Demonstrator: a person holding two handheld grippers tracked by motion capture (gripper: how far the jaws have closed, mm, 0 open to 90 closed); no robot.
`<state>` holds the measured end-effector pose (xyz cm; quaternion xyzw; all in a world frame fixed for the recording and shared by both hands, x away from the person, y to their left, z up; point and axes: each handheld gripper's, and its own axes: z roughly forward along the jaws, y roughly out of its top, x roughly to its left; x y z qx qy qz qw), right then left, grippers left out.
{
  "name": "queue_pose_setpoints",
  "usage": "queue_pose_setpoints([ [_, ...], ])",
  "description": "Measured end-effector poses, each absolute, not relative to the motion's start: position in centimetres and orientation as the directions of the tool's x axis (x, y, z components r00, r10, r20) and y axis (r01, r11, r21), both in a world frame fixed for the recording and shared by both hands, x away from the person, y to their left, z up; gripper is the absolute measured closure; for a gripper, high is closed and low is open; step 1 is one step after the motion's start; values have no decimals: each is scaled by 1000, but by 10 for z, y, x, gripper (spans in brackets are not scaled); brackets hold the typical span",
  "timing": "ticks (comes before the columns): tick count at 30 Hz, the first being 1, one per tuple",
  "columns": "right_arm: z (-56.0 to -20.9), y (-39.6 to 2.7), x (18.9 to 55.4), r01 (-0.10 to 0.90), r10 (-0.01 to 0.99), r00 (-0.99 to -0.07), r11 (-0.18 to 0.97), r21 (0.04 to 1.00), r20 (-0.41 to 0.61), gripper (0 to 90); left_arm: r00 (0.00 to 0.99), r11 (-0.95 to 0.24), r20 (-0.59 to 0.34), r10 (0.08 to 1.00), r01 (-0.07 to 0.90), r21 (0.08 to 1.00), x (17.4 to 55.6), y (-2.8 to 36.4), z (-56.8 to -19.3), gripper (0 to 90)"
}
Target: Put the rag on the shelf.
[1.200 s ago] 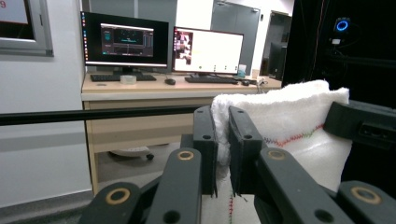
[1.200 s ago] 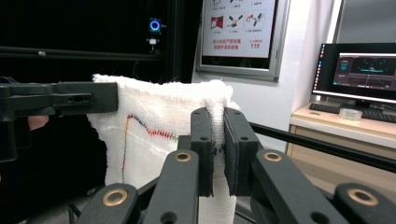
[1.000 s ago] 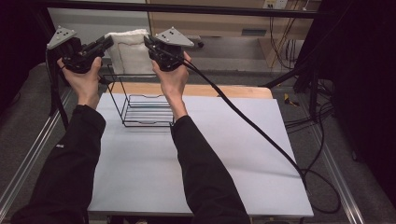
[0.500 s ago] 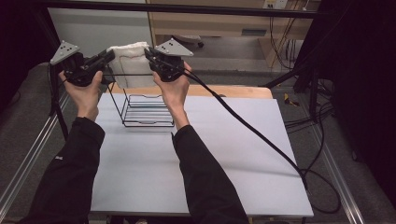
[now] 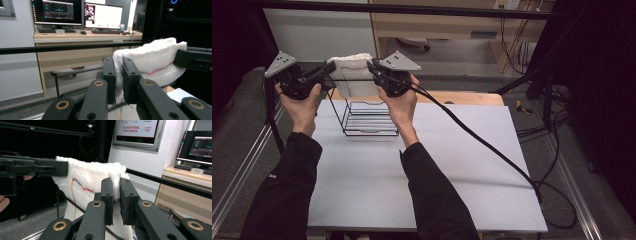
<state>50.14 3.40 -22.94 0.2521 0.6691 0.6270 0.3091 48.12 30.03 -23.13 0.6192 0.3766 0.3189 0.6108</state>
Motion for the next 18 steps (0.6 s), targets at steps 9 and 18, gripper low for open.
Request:
queue_pose_setpoints([
  [9,-234,32,489,-68,708,-692,131,989,-142,824,525,3,-55,849,99,995,472,302,-237,811],
  [18,-244,30,479,-62,687,-712,146,987,-146,824,534,-27,-47,844,130,991,460,302,-247,796],
])
